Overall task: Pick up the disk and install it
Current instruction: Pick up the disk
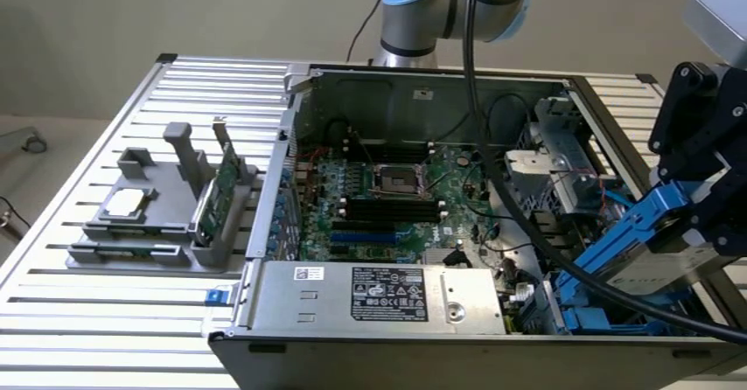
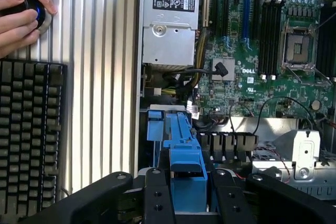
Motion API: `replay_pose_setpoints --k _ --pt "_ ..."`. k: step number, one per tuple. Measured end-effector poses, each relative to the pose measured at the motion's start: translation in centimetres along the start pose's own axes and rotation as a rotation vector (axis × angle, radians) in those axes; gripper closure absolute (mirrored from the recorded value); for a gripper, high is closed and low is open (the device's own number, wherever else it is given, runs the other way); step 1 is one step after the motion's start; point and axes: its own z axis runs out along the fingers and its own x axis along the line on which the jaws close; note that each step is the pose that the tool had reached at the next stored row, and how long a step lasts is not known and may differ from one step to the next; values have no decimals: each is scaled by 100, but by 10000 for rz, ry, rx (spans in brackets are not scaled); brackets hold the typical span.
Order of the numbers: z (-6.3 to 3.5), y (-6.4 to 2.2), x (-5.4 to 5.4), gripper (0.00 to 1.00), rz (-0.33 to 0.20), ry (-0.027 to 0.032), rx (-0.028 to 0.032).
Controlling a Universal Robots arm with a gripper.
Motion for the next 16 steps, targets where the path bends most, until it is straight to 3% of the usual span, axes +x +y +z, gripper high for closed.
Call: replay_pose_setpoints --k 16 --pt "129 -3 17 67 -92 1 -8"
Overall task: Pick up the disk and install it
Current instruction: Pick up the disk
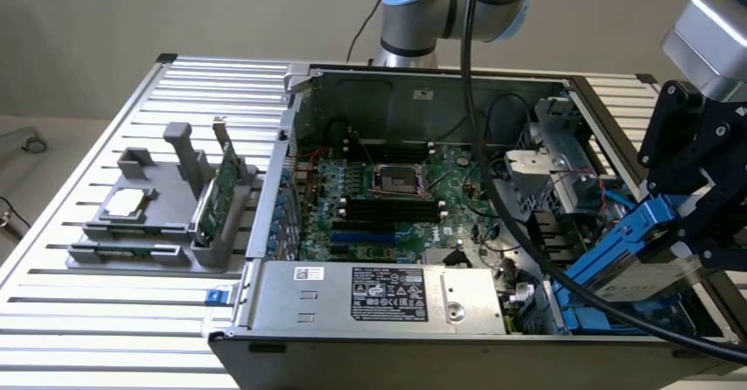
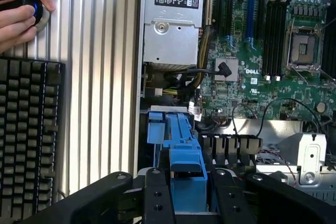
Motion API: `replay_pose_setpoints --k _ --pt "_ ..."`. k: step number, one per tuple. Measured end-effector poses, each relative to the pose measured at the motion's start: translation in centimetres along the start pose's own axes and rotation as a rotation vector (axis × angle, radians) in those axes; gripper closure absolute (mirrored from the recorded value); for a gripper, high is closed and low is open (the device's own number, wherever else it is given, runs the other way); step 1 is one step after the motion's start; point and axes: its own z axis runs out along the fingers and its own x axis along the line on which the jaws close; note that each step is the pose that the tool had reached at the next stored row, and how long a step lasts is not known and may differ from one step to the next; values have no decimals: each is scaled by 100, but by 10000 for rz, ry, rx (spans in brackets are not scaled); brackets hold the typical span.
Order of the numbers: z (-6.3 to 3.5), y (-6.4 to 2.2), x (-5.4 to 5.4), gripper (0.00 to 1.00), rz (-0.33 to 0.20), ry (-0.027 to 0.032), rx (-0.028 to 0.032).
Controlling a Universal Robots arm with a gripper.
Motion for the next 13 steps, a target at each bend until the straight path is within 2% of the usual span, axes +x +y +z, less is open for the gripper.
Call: replay_pose_setpoints --k 5,13 --pt "50 0 4 67 -16 -19 0" --pt "88 11 8 67 -19 -95 5"
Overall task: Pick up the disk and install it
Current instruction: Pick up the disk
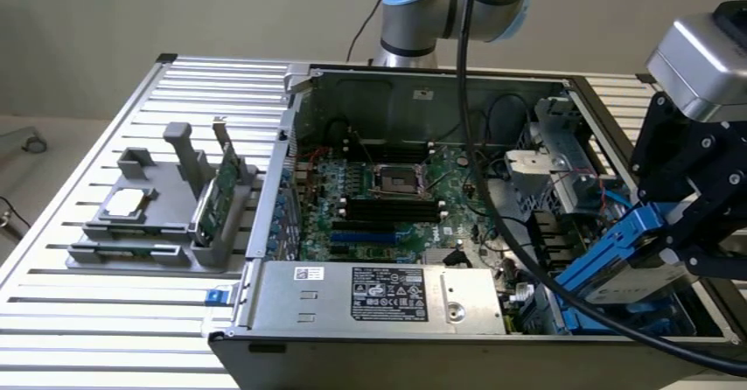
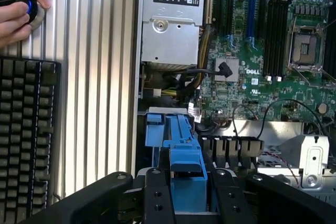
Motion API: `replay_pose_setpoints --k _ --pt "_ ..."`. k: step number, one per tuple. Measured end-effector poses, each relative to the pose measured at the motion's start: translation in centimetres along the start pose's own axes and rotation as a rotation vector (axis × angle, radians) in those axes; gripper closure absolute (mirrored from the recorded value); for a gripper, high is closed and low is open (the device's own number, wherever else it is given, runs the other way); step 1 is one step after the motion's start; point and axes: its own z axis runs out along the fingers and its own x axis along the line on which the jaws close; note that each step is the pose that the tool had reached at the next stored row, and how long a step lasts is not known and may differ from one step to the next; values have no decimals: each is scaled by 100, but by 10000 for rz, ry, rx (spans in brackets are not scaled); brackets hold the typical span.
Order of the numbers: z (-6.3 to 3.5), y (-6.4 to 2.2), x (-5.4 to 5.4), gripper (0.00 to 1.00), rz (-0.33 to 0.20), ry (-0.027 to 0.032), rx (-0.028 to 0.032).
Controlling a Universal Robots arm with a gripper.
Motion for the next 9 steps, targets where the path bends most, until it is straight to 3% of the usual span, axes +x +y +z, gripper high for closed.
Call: replay_pose_setpoints --k 4,9 --pt "8 11 0 67 -2 -50 18" --pt "9 21 0 67 -3 -52 31"
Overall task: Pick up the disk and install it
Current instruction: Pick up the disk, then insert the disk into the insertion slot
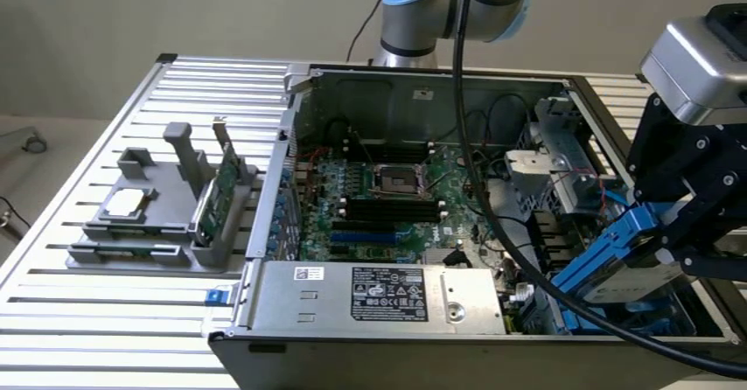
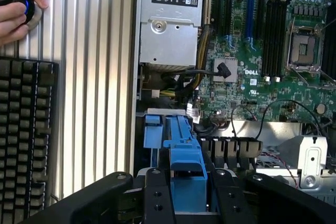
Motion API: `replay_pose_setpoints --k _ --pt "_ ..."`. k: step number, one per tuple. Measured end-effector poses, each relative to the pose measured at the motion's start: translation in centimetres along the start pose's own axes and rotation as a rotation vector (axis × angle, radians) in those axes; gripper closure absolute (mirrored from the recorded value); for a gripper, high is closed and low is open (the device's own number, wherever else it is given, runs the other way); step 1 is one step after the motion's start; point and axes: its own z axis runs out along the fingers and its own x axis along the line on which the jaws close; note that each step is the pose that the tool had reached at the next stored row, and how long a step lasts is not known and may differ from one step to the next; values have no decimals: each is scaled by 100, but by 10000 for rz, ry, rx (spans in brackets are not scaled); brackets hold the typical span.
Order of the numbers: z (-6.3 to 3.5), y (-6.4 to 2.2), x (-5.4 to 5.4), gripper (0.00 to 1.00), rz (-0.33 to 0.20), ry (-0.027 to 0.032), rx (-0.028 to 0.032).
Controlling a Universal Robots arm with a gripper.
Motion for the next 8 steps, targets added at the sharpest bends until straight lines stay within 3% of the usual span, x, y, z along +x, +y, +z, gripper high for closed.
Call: replay_pose_setpoints --k 8 --pt "0 7 -1 67 -2 2 20"
